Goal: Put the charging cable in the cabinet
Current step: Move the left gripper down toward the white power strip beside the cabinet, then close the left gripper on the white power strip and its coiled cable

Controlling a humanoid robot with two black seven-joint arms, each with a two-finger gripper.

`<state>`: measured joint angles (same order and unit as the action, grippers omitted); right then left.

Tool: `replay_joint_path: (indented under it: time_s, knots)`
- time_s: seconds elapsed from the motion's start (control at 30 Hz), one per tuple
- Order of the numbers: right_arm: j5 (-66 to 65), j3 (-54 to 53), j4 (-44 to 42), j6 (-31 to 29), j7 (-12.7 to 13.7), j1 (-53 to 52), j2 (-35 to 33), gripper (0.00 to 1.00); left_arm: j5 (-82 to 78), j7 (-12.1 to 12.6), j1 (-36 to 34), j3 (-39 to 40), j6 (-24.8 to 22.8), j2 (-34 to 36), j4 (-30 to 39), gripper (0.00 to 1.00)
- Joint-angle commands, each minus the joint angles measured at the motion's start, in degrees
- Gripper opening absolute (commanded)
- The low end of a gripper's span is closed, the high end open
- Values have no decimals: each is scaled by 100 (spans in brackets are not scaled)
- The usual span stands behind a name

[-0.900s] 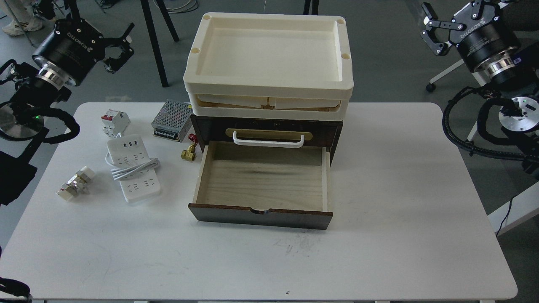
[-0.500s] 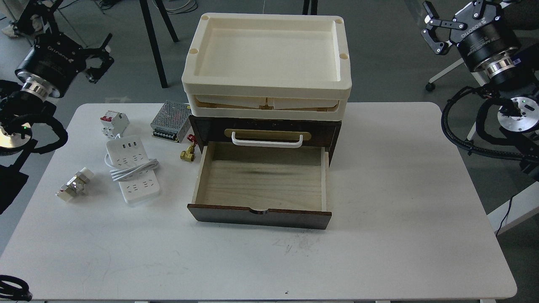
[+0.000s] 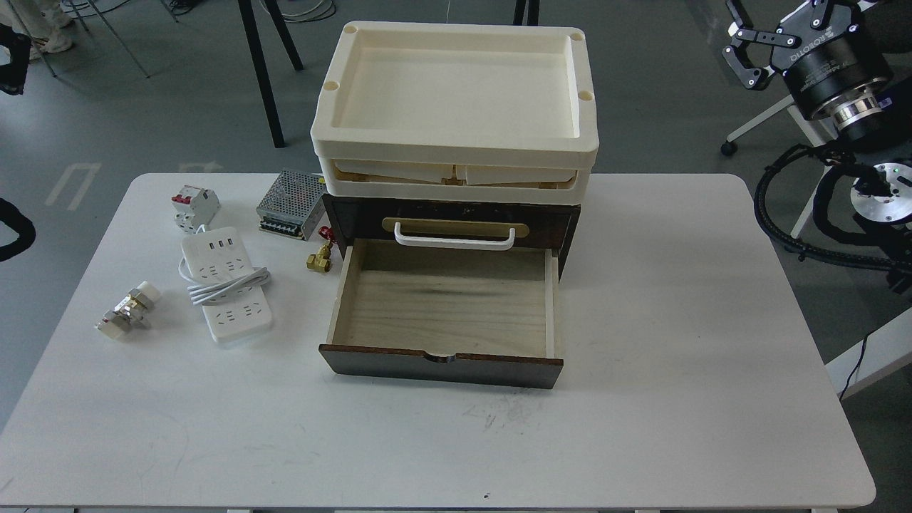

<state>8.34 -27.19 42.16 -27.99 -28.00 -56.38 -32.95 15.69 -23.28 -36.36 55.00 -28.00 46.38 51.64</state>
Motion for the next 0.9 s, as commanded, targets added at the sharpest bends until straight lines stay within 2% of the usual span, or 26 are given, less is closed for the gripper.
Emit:
replay_joint_path:
  time_s: [0.0,0.23,0.3,0.37,0.5,0.57,0.8,0.87]
  knots:
    - [36,-32,-138,-1,0,21,-19,100,-1221,-1,7,-7,0,1002,1039,99]
    - [53,-242,-165,-1,0,302,-98,100,-5403,-1,15,-50,0,2181,3016,98]
    - [53,-374,-165,-1,0,434,-116,100,-6887,-1,50,-382,0,2401,3605,98]
    - [53,-453,-147,-1,0,566,-159,100,-8276,-9,33,-979,0,2481,3853,98]
    - [53,-550,-103,-1,0,751,-239,100,-10757,-71,-37,-2026,0,2446,3749,99]
    - [53,-585,-112,-1,0,821,-247,100,-11698,-158,-116,-2308,215,2358,3530,99]
    - [53,-612,-112,-1,0,900,-239,100,-13949,-220,-292,-2512,356,1121,2142,100]
    - [53,-612,-112,-1,0,900,-239,100,-14069,-229,-292,-2529,400,760,1834,100]
